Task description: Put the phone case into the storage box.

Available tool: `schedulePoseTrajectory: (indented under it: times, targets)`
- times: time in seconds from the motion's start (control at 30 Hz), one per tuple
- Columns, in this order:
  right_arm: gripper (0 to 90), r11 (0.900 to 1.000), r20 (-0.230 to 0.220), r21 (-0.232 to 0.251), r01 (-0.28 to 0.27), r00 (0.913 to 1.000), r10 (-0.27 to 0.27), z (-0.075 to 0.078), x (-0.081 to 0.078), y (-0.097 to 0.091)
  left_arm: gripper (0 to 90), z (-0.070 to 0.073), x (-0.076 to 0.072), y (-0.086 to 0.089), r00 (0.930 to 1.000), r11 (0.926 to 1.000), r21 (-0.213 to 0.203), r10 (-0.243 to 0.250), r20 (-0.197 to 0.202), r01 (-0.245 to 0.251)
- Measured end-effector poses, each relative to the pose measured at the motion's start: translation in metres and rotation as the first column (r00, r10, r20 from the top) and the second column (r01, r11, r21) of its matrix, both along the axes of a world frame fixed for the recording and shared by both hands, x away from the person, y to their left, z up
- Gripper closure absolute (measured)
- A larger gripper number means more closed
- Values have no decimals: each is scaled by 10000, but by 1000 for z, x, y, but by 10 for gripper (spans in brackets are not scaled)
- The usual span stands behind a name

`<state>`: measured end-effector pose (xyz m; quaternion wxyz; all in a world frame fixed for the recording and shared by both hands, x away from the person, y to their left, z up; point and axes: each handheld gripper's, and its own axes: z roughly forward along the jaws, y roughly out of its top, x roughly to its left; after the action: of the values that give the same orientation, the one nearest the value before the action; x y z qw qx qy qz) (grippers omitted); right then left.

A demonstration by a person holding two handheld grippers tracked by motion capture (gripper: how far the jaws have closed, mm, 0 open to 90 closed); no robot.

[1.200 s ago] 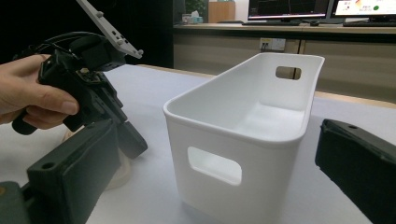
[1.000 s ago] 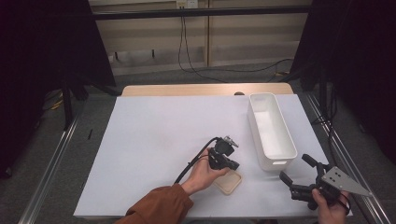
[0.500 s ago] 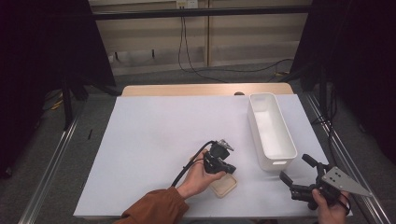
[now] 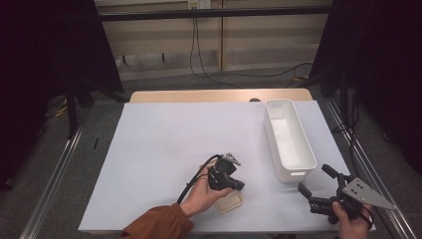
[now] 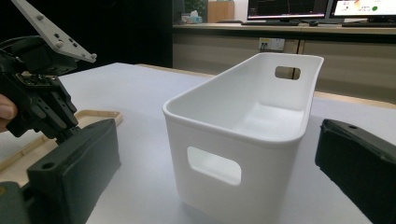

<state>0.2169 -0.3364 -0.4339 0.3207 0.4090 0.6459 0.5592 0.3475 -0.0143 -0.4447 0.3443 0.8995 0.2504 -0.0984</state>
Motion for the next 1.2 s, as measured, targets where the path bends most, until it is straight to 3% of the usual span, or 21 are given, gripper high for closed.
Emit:
schedulePoseTrajectory:
  times: [0.33, 1.2]
  targets:
    - [0, 10000, -28, 17, 18, 10000, -18, 0, 0, 0, 900, 1, -4, 15, 9999, 9999, 114, -54, -146, 56]
    - [0, 10000, -35, -27, 26, 10000, -26, 0, 1, 1, 900, 4, -9, 56, 9987, 9978, 520, 433, -263, -419]
